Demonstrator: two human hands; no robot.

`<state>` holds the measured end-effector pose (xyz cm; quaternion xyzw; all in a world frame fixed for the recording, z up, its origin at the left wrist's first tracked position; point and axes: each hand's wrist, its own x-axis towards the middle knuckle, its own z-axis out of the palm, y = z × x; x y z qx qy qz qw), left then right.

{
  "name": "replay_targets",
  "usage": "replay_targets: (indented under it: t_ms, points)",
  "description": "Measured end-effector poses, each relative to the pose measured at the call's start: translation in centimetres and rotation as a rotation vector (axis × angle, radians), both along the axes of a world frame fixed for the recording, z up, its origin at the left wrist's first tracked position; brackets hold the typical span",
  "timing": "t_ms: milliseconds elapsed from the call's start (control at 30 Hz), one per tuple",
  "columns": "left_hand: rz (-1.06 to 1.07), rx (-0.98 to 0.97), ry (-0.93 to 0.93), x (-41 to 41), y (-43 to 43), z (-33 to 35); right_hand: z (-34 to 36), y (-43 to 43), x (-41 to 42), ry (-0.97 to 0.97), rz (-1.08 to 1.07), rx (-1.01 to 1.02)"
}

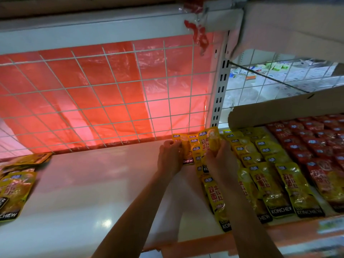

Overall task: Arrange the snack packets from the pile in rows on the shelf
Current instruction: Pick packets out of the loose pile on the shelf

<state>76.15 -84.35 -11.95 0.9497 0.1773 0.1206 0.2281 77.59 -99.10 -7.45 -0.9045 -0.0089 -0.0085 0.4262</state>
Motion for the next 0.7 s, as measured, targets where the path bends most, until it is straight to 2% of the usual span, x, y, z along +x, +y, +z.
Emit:
replay_targets:
  t_ms: [133,200,267,333,433,467,567,700]
  points:
    - [0.031,0.064,0.046,0.2,0.1,-0.2,0.0,0.1,0.2,-0.014,0.018,-0.006]
    - [0.022,0.029,-0.064,-0.1,-0.2,0.2,0.0,0.3,0.4,-0.013,0.031,0.001]
    - [0.014,-0.059,-0.265,-0.4,-0.7,0.8,-0.1,0.7,0.4,-0.008,0.054,0.002]
    - [0.017,-0.276,-0.361,-0.7,-1.5,1.5,-0.1,1.4,0.3,0.005,0.088,0.016]
    - [0.034,-0.707,-0.279,-1.0,-2.1,2.1,0.0,2.5,0.1,-0.017,0.139,0.054]
    - [0.059,-0.762,-0.272,-1.0,-2.0,2.0,0.0,2.7,0.1,-0.044,0.159,0.043]
    - [0.148,-0.77,-0.309,-0.9,-1.0,1.7,-0.4,2.9,0.3,-0.103,0.19,-0.06]
    - [0.215,-0.665,-0.305,-1.4,0.6,1.2,-1.0,2.2,0.8,-0.161,0.144,-0.155]
